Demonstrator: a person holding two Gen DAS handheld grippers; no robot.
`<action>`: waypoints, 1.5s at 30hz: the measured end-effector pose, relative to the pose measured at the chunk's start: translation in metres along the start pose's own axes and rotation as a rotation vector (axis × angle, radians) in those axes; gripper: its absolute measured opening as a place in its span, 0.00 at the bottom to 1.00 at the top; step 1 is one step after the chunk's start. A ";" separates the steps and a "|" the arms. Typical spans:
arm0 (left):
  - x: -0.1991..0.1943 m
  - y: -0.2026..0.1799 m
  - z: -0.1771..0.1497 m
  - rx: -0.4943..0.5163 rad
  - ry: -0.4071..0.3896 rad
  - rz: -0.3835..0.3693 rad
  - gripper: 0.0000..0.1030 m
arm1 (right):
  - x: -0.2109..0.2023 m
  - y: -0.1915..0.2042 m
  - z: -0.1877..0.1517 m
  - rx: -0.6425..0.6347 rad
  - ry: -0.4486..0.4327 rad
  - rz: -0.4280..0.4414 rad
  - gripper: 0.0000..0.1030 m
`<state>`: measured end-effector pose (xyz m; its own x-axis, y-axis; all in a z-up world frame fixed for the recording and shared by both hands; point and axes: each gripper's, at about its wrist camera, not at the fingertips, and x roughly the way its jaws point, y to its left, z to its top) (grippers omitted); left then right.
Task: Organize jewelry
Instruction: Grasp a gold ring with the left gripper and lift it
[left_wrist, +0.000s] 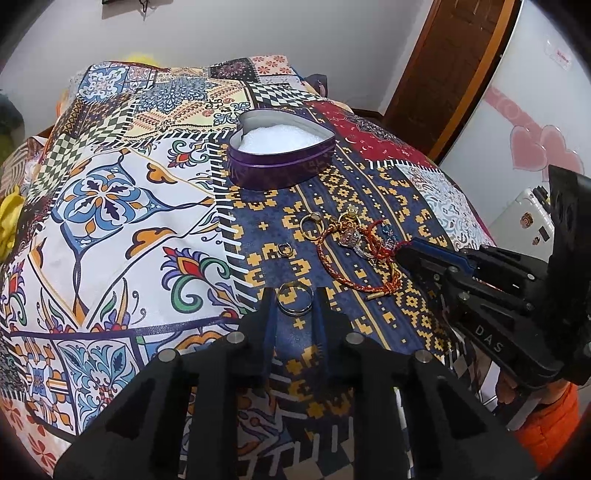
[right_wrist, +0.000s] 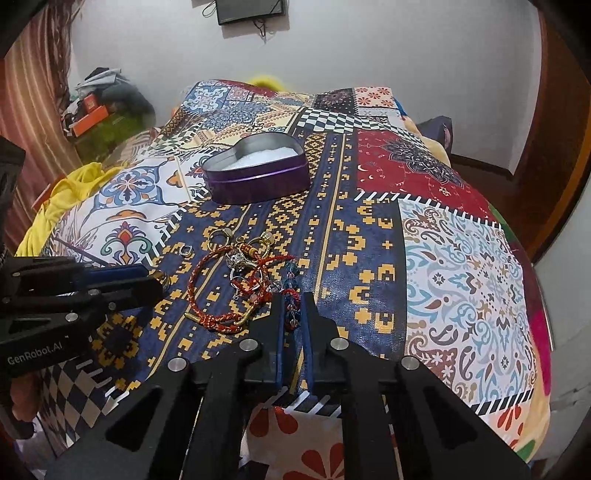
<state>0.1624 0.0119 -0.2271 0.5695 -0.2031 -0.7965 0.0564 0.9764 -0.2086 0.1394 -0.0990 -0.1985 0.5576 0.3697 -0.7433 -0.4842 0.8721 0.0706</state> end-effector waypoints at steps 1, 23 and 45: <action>-0.001 0.000 0.000 0.001 -0.001 -0.001 0.18 | -0.001 0.000 0.001 0.004 0.000 0.003 0.06; -0.050 -0.005 0.022 0.025 -0.129 0.025 0.18 | -0.056 -0.001 0.035 0.056 -0.159 0.004 0.06; -0.070 -0.008 0.065 0.079 -0.231 0.042 0.18 | -0.070 0.010 0.086 0.008 -0.280 0.008 0.06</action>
<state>0.1757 0.0227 -0.1324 0.7446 -0.1485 -0.6508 0.0872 0.9882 -0.1257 0.1538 -0.0883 -0.0886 0.7189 0.4503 -0.5295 -0.4849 0.8707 0.0820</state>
